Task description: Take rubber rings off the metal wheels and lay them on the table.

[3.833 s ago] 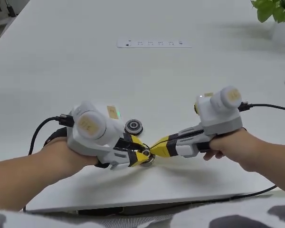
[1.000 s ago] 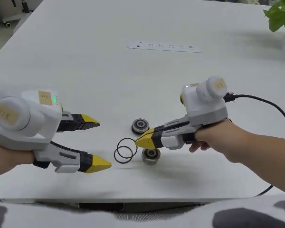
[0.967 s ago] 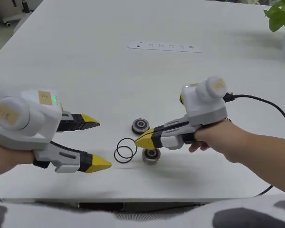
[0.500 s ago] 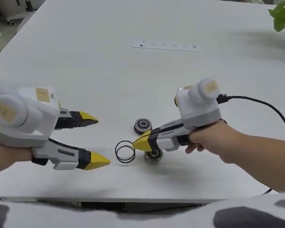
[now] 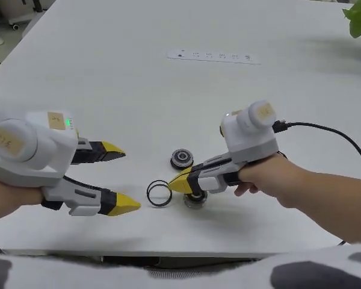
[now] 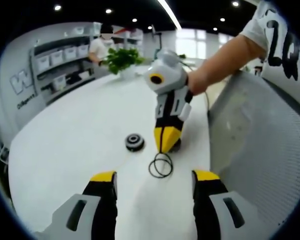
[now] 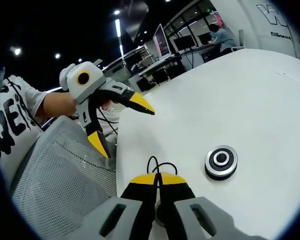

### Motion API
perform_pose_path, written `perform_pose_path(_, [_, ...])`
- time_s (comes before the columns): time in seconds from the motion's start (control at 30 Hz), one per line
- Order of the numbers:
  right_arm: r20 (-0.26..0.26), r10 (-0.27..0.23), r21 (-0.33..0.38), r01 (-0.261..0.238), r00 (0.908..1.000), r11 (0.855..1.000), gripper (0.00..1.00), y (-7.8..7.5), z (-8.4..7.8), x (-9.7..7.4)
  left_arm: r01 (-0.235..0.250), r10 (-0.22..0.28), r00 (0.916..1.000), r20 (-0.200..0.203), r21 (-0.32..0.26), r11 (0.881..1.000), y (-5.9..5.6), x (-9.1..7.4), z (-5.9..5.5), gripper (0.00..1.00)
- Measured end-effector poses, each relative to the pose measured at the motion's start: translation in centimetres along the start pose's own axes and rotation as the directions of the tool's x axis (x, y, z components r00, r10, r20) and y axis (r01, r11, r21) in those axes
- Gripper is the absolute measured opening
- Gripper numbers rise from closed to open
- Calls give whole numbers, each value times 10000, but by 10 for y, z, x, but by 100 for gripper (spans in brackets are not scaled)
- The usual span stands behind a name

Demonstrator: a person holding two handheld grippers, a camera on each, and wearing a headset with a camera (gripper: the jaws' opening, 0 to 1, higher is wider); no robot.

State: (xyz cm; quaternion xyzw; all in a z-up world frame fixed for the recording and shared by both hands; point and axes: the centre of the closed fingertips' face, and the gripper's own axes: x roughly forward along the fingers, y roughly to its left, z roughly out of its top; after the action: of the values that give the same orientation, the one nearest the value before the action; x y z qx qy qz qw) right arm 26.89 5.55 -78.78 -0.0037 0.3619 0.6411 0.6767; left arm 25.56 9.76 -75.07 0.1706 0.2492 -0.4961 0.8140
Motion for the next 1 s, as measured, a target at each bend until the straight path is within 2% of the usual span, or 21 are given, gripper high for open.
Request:
perform_pose_path(0.3, [-49, -126, 84, 127, 9999, 9999, 0, -3, -2, 1, 9, -10, 10000, -86, -51, 10000, 0, 0, -4, 61])
perform_pose_path(0.67, [-72, -268, 117, 269, 9996, 9996, 0, -6, -3, 2, 39, -39, 9999, -116, -61, 10000, -4, -1, -3, 61])
perform_pose_path(1.0, [-132, -397, -5, 397, 9991, 9992, 2, 0, -3, 3, 64, -66, 9998, -163, -123, 9999, -3, 0, -8, 61])
